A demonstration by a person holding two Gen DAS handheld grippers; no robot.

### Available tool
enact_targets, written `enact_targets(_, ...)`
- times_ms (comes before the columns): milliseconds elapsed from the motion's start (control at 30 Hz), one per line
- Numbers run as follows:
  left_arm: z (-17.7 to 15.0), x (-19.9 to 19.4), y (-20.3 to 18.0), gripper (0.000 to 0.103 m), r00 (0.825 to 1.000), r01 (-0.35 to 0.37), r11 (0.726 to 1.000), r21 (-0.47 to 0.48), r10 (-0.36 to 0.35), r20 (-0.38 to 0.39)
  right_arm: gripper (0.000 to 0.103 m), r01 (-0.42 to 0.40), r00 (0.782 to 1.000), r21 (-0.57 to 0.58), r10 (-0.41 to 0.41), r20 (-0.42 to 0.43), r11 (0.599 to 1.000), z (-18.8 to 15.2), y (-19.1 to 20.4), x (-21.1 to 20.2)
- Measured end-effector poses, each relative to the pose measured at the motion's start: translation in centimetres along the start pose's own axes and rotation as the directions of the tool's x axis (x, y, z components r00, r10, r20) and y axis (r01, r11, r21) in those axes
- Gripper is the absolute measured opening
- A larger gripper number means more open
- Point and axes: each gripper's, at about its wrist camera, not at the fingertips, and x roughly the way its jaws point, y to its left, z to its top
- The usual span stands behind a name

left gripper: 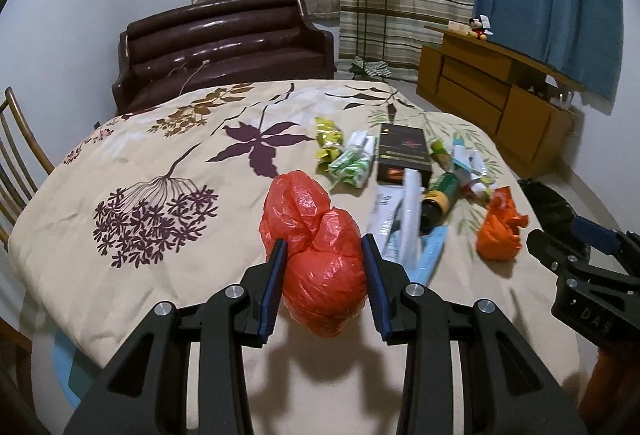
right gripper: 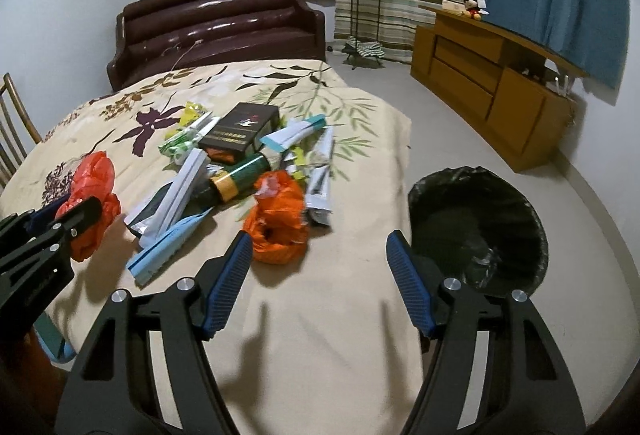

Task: Collect trash
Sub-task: 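Grasp the red plastic bag with the left tool while the right tool grasps the orange bag, then carry both bags over the black bin and open both tools to drop them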

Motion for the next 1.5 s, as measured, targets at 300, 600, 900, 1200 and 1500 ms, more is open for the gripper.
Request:
enact_targets(300,-0.1,1.0,2.1,0.038,1.0,-0.018,1.0,-0.012,0.018,-0.007,0.068,0.0,0.999,-0.002,0.0,-0.044,1.0,0.5,1.9,2.6)
enact_targets(600,-0.2,1.6,2.8,0.038,1.0,-0.021,1.0,-0.021,0.021,-0.013,0.042,-0.013,0.997,-0.002,0.013,-0.079,1.0,0.0,2.4,3.8)
enact_targets(900,-0.3,1.8,2.7,0.038,1.0,-0.013,1.0,-0.016,0.012,-0.02,0.042,-0.018,0.998,-0.024,0.016,-0.054,1.0,-0.1,2.5,2.6)
enact_targets(1200,0.5,0.8,0.1,0.038,1.0,0.031,0.999,0.023,-0.031,0.005,0.042,0.013,1.0,-0.008,-0.013,0.009,1.0,0.4,0.2,0.0)
enact_targets(1500,1.8,-0.2,-5.9,0.038,0.99,0.13,0.986,0.107,-0.134,0.032,0.042,0.156,0.987,0.08,-0.159,0.034,0.985,0.6,-7.0,-0.6)
